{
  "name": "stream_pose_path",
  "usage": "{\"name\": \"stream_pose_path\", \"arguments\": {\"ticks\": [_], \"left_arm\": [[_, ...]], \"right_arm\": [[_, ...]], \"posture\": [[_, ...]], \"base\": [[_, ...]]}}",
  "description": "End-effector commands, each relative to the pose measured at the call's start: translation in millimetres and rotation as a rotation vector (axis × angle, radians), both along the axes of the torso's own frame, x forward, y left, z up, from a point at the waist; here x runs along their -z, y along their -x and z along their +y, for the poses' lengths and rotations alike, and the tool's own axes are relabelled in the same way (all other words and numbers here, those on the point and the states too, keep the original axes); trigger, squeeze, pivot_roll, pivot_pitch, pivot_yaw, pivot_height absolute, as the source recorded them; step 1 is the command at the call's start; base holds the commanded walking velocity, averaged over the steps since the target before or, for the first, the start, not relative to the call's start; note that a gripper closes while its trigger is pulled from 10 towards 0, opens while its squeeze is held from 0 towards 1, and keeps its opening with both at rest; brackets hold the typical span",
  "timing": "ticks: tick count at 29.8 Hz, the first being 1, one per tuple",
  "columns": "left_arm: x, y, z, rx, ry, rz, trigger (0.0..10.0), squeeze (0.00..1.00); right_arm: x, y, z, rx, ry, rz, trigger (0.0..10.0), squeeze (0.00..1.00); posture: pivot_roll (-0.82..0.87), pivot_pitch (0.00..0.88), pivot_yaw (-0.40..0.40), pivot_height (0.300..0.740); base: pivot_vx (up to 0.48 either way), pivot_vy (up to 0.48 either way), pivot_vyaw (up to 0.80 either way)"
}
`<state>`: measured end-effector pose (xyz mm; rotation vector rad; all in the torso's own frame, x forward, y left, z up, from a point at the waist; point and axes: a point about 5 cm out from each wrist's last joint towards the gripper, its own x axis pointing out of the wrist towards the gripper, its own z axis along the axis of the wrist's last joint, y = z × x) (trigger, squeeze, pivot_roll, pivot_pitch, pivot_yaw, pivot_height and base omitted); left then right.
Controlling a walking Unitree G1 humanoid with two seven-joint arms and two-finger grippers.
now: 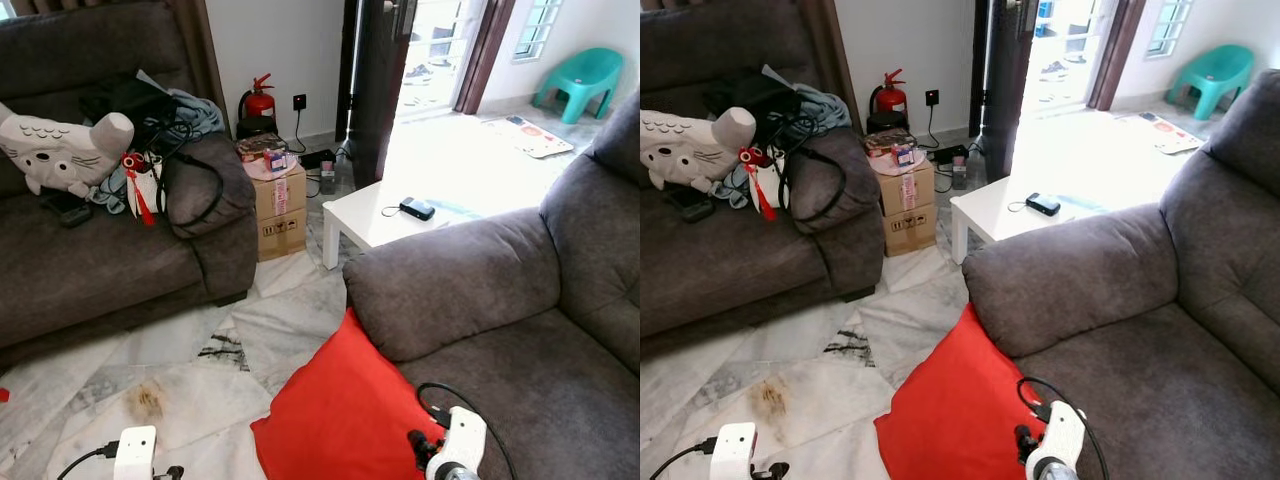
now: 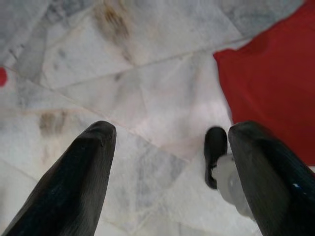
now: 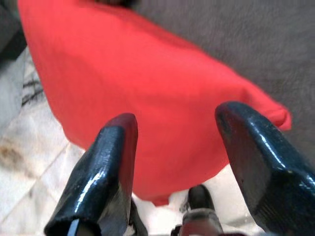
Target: Move the pillow to the sofa from floor
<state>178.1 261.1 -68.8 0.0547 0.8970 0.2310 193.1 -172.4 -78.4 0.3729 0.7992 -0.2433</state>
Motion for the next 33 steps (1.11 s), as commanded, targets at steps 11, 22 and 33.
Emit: {"name": "stream_pose_path", "arguments": {"ticks": [11,22,33], "left_arm": [[-11.5,-10.7,4.5,-0.019,0.002,-0.169,10.0,0.0],[-114.2,-121.7,-31.2,0.168,-0.188,-0.738,10.0,0.0],[-146.0,-132.0,-48.9,0.274,-0.246,-0.912,10.0,0.0]], "right_arm": [[-14.5,-13.5,-2.5,0.034,0.059,-0.188,10.0,0.0],[-21.8,-17.8,-3.7,-0.019,0.112,-0.279,10.0,0.0],[-86.3,-44.3,-51.5,0.02,0.307,-0.718,10.0,0.0]], "posture": [[-0.02,0.0,0.014,0.74],[-0.01,0.0,0.018,0.74],[-0.02,0.0,0.019,0.74]], "base": [[0.0,0.0,0.0],[0.0,0.0,0.0],[0.0,0.0,0.0]]}}
